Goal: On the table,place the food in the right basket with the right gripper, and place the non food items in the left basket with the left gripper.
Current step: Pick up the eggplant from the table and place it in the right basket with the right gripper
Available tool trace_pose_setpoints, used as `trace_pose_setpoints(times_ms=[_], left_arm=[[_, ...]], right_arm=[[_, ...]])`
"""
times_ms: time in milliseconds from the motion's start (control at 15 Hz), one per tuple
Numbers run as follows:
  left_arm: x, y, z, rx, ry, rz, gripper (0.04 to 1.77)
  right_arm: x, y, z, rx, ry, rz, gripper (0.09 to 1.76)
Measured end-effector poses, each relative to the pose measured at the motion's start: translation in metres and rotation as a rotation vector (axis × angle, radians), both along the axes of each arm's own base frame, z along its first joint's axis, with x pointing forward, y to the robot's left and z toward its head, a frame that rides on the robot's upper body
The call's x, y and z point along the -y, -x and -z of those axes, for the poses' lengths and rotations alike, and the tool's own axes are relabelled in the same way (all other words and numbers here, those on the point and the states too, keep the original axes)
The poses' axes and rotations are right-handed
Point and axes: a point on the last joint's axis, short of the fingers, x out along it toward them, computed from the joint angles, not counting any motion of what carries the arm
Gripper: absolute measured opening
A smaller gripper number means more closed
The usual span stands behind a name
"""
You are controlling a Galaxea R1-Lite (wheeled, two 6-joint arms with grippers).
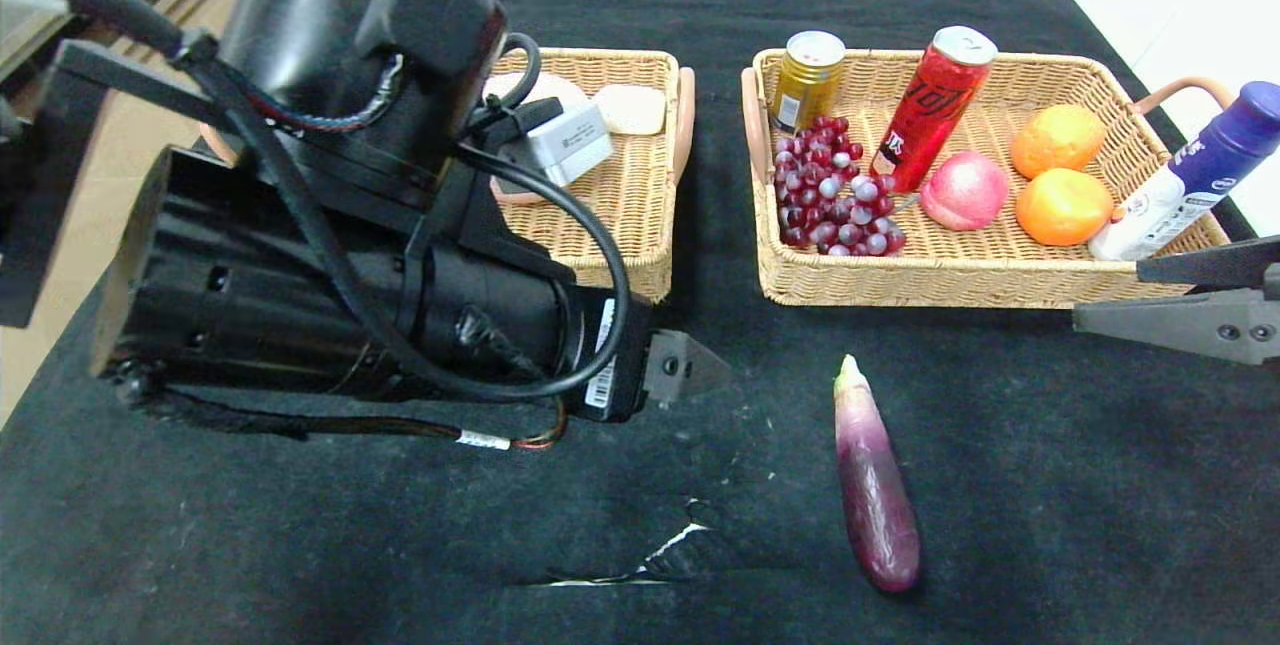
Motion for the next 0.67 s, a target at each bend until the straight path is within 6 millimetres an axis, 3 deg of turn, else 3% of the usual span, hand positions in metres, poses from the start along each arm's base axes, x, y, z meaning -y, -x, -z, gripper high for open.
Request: trace_pose_setpoints(times_ms=[667], left_arm=[[-0.067,0.015,0.018,0.248,0.068,0.184,1.72]], right_arm=[[-0.004,-0.001,0.004,-0.020,0.006,-0.016,1.71]])
